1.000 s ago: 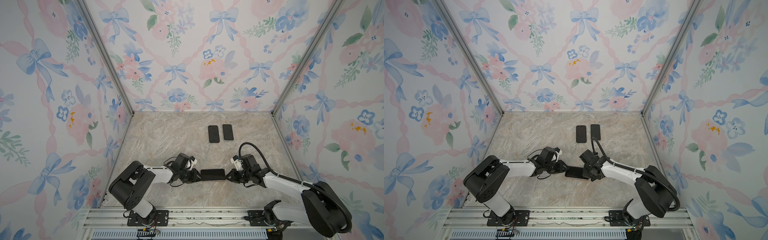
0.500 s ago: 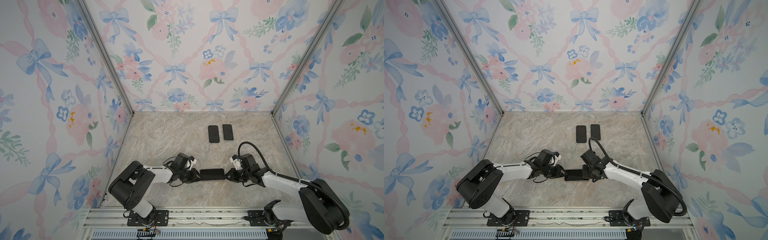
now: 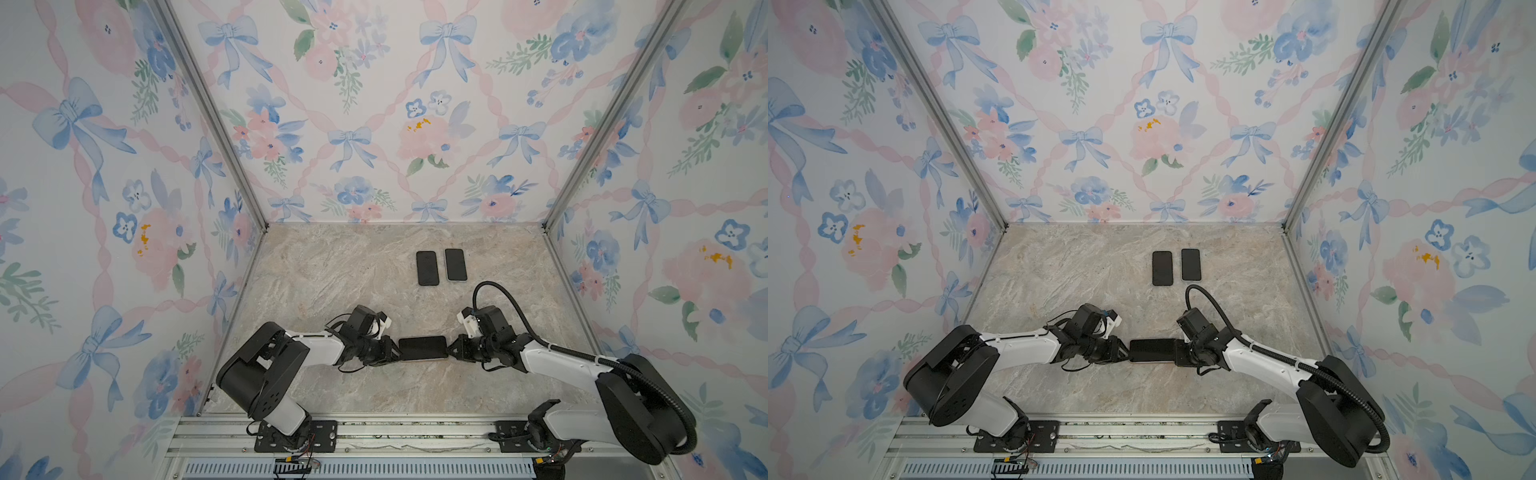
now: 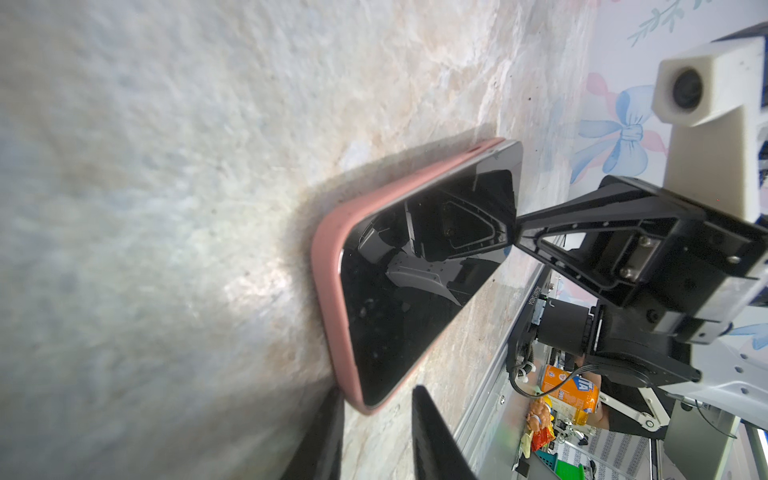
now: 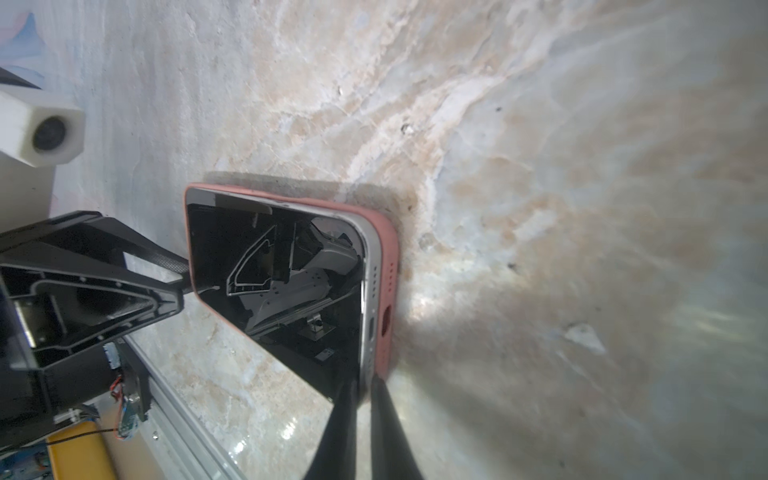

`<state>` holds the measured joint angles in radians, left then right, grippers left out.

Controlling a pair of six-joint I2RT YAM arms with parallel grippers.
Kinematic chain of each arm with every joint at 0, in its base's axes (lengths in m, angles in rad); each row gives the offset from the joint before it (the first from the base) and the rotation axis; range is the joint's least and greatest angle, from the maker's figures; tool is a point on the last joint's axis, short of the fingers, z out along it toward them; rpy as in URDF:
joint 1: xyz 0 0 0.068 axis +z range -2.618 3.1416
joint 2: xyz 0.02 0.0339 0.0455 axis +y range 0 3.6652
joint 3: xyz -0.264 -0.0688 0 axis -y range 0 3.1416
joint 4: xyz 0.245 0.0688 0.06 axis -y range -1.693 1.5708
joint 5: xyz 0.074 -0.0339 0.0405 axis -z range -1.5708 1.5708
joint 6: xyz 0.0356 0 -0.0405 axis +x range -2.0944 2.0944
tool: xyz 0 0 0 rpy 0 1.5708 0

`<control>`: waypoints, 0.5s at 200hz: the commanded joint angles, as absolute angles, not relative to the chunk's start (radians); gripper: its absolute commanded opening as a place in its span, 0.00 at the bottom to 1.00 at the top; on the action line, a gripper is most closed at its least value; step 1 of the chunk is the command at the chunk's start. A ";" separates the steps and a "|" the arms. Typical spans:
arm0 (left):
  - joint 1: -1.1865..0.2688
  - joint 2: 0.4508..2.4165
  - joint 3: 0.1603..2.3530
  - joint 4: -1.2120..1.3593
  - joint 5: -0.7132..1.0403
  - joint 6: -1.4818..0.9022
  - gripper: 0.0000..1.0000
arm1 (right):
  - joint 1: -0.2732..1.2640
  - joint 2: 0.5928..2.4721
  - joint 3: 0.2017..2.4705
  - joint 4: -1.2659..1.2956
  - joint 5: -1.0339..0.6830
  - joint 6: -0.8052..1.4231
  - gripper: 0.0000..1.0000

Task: Put the phone into the phone case
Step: 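Pinch the case rim over the phone end with the right gripper while left holds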

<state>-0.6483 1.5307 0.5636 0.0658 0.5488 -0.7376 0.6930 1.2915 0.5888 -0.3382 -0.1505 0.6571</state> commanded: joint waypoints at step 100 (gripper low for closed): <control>-0.634 1.581 0.494 0.189 0.635 -0.800 0.30 | 0.539 1.216 0.446 -0.149 -0.375 0.586 0.19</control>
<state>-0.6395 1.5600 0.5179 0.1883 0.6300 -0.7902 0.5762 1.2304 0.4736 -0.2024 -0.2970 0.6159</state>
